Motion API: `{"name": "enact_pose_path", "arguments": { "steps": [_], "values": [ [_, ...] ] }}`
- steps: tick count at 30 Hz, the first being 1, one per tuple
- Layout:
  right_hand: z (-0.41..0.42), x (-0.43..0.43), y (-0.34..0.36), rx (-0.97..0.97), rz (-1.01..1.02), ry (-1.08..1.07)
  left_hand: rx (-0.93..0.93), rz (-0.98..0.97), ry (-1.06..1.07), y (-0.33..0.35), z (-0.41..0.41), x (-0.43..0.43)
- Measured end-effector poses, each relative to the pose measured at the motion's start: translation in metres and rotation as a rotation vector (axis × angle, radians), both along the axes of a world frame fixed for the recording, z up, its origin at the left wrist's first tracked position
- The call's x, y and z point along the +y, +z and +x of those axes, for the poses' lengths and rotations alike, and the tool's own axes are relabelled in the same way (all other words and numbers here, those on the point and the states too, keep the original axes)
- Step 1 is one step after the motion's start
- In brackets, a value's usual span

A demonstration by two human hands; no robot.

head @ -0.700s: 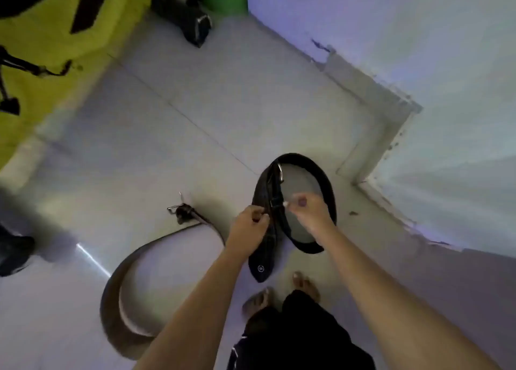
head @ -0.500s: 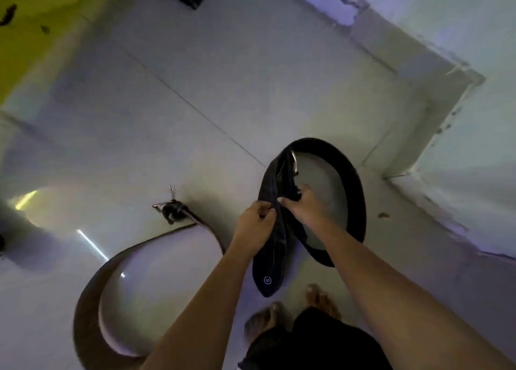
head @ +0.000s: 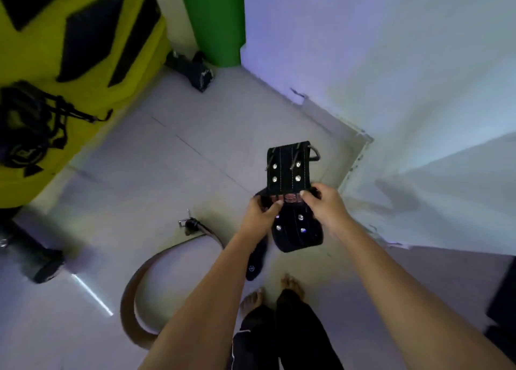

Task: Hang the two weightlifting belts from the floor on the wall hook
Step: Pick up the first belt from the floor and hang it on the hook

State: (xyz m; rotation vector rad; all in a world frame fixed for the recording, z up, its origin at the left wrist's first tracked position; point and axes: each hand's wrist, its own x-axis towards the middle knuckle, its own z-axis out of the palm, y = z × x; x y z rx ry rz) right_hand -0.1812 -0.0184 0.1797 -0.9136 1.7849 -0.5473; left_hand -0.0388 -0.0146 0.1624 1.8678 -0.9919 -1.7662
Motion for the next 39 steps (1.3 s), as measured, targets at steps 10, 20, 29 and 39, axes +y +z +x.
{"name": "enact_pose_path", "arguments": {
  "steps": [10,20,29,39],
  "values": [
    [-0.039,0.010,0.347,-0.299,-0.388,-0.212,0.477,-0.290,0.121,0.341,-0.030,-0.029],
    [-0.051,0.119,0.539,-0.344,-0.783,-0.517,0.685,-0.695,-0.184,0.549,-0.090,0.035],
    [-0.084,0.194,0.644,-0.308,-1.094,-0.810,0.740,-0.980,-0.430,0.644,-0.142,0.106],
    [-0.120,0.267,0.715,-0.152,-1.309,-0.798,0.747,-0.927,-0.589,0.666,-0.178,0.172]
  ]
}}
